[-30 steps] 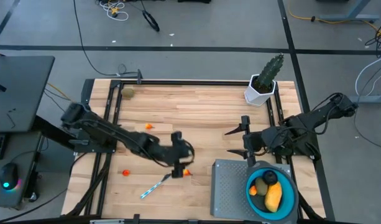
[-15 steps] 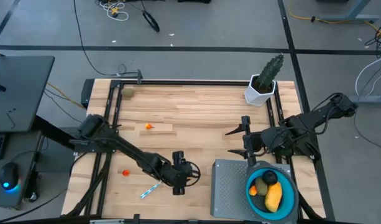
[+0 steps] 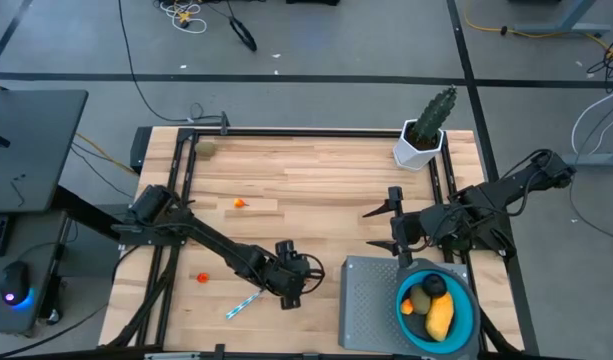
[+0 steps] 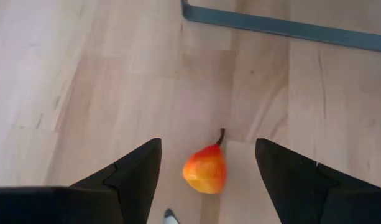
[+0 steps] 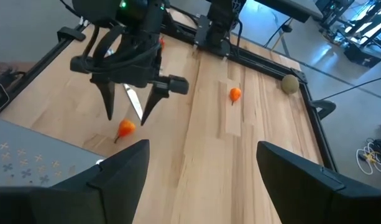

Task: Pick & Place Fruit
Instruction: Put the yellow pear into the blue strainer bowl on the shelf

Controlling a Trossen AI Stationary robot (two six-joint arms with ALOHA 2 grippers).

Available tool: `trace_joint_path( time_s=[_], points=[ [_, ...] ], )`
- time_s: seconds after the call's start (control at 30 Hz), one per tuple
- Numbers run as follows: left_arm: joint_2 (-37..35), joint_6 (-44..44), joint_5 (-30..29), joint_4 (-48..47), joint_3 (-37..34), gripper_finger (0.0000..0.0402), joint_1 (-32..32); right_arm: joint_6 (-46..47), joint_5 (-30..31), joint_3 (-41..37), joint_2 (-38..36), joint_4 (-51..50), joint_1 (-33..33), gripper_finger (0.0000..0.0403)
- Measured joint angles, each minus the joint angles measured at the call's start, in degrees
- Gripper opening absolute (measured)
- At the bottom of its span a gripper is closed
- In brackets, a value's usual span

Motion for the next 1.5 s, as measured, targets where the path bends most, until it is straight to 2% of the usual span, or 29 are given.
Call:
trace_joint_path(
  time_s=[0.3, 0.53, 0.8, 1.2, 1.3, 1.5],
  points=[
    [0.0, -0.4, 1.0, 0.2, 0.0, 0.0301, 0.0, 0.0, -0.3, 0.0, 0.0, -0.3, 0.0, 0.0304],
    [3.9, 2.2, 1.1, 1.7, 0.0, 0.0301, 0.0, 0.0, -0.3, 0.0, 0.0, -0.6, 0.0, 0.0304],
    [4.5, 1.4, -0.6, -0.6, 0.0, 0.0302, 0.0, 0.0, -0.3, 0.0, 0.1, -0.8, 0.0, 0.0304],
    [4.5, -0.1, -0.2, -0.2, -0.2, 0.0265, 0.1, 0.0, -0.4, 0.0, 0.1, -0.7, 0.0, 0.0304],
    [4.5, -1.0, 0.5, 1.7, -2.0, 0.0254, 0.1, 0.0, -0.4, 0.0, 0.1, -0.7, 0.0, 0.0304],
    [4.3, -0.8, -1.8, 8.3, -6.5, 0.0241, 0.0, 0.0, -0.4, 0.0, 0.1, -0.7, 0.0, 0.0304]
  ],
)
